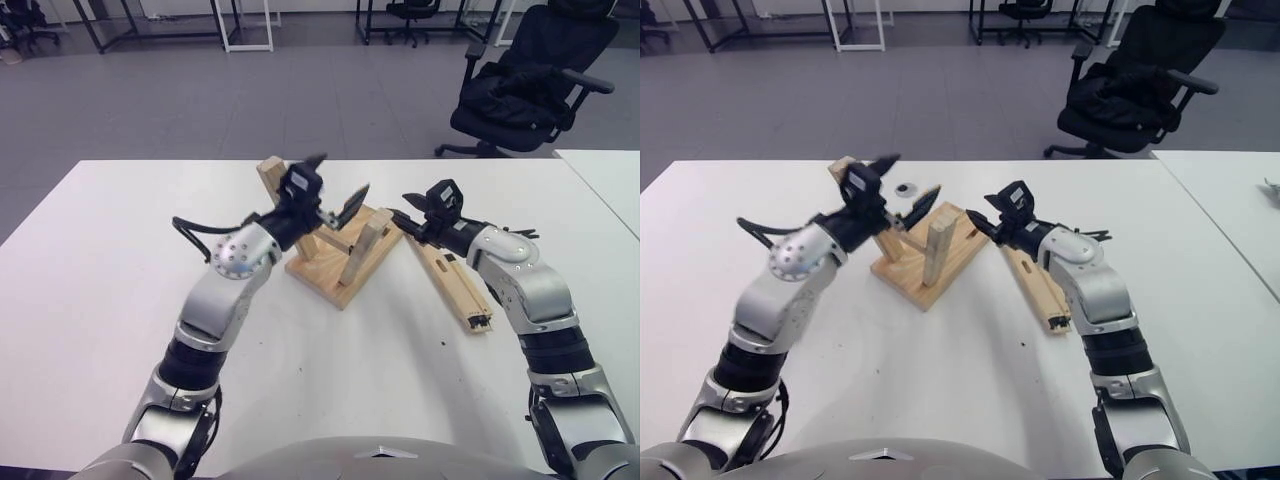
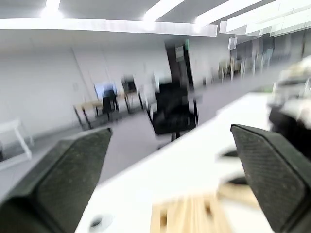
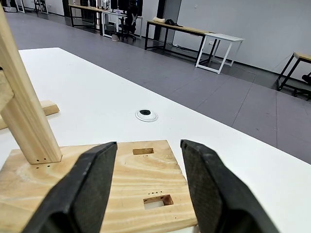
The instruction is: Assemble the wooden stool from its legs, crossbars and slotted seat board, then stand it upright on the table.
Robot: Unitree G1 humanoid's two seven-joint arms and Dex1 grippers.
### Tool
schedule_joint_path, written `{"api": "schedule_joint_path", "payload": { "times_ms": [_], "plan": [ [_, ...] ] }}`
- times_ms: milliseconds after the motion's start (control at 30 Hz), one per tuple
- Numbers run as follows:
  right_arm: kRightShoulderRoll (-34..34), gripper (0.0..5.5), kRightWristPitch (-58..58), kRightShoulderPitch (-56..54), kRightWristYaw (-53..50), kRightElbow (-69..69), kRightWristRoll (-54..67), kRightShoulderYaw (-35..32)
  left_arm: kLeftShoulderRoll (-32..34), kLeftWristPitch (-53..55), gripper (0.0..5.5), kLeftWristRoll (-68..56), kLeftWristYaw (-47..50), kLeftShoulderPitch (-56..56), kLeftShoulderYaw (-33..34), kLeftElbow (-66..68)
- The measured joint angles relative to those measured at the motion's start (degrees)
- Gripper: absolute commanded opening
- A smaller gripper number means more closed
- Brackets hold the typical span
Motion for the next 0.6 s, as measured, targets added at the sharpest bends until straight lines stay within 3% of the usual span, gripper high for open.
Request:
{"api": "schedule_joint_path", "payload": {
  "times_ms": [167, 300, 500, 600],
  "plan": [
    [0.1, 2.41, -0.7, 1.4, 0.5, 1.6, -1.8, -0.1, 0.9, -7.7, 4.49, 4.8, -2.3, 1.8, -4.6, 3.3],
    [0.1, 2.41, -2.4, 1.0, -0.8, 7.4, -5.0, 0.0, 1.6, -7.6, 4.49, 5.6, -3.7, 1.2, -2.7, 2.7],
    [-1.1, 2.41, -8.0, -1.5, -1.4, 19.5, -10.9, 0.1, 16.1, -9.1, 4.49, -3.4, -22.6, 8.5, 6.6, 1.2],
    [-1.2, 2.41, -13.7, -6.1, -0.2, 27.3, -13.9, 1.7, 19.2, -10.0, 4.49, -5.4, -25.3, 7.6, 12.4, 4.2]
  ]
}}
